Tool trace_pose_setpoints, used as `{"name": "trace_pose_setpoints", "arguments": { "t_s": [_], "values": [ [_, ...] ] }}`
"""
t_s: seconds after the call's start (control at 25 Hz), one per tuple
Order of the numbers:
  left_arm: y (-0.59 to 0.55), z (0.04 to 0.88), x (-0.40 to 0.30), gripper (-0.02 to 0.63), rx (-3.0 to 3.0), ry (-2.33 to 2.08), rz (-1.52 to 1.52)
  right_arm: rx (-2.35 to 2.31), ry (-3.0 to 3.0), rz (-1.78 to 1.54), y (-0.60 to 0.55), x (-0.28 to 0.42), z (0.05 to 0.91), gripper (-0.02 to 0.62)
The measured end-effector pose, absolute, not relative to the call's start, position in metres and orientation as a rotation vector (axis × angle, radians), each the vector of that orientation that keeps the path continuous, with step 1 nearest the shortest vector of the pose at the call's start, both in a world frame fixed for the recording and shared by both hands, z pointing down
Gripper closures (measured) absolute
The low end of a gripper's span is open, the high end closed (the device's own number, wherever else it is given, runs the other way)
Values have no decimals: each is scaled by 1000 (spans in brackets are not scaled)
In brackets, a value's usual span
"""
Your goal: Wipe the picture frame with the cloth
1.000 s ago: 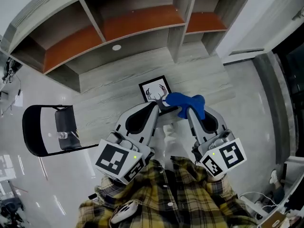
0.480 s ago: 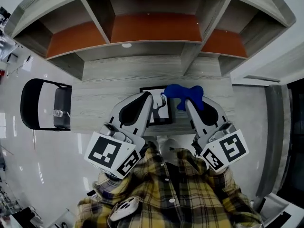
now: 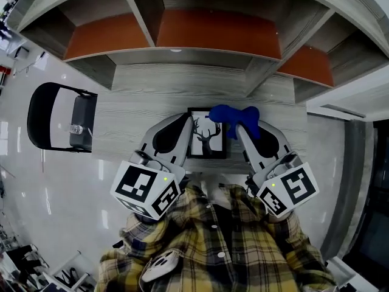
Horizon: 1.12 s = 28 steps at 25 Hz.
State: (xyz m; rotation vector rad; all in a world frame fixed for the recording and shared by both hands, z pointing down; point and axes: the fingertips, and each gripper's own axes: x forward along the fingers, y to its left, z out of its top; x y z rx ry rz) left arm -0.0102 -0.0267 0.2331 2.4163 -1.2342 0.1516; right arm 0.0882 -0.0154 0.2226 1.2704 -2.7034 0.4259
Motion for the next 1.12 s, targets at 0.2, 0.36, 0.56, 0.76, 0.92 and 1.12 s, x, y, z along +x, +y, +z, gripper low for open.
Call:
{"name": "trace_pose_setpoints", "arguments": {
  "t_s": [0.2,0.36,0.56,0.76,0.92,1.12],
  "values": [
    [-28,275,-24,601,2336,-1251,249,1203,-2715,465,-31,68,236,554],
    [-24,325,-34,601,2250,-1268,342,1151,-2711,513,-43,52,259,554],
    [-19,398,-46,601,2108,-1247,432,1101,-2668,621,-52,35,308,554],
    [0,469,-51,600,1962,-1146,528,1065,-2621,700,-52,25,344,554],
    [17,506,-52,598,1876,-1067,563,1076,-2606,726,-55,24,353,554],
    [40,531,-48,565,1846,-989,662,1079,-2598,743,-55,23,356,554]
  ]
}}
